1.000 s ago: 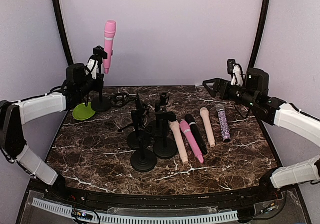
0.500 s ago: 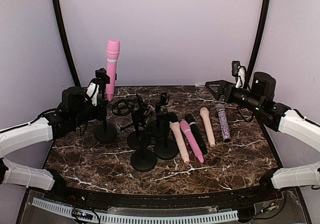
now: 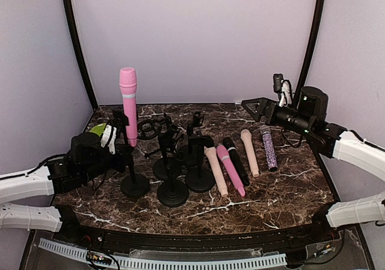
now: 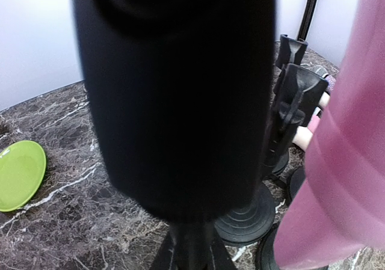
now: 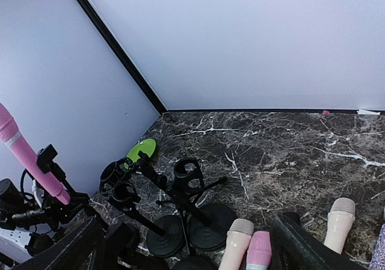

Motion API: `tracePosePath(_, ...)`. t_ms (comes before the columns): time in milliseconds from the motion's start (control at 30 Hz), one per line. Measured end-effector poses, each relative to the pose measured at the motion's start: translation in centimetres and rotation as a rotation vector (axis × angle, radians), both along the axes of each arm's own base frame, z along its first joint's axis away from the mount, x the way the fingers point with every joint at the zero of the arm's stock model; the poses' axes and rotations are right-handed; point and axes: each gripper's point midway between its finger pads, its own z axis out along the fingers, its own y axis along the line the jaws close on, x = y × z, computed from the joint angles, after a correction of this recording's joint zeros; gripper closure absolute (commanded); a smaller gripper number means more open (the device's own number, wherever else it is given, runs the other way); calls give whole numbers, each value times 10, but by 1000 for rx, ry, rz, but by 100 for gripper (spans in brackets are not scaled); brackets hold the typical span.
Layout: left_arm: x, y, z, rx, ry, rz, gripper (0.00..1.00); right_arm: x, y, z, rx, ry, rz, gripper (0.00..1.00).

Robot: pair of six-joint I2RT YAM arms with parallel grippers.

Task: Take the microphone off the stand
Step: Place the microphone stand with the microphone at the center of the board.

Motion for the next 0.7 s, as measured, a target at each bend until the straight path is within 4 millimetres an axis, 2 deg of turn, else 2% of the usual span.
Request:
tracePosePath(133,-14,-17,0,-15,-31,-29,100,-1,8,1,-1,0,20,4)
tracePosePath(267,-21,-27,-1,-24,-75,-36,100,-3,14,2,-1,-1,34,4)
tracePosePath(700,-16,-42,-3,-5,-189,-30,100,-2,19,0,-5,-3,42,3)
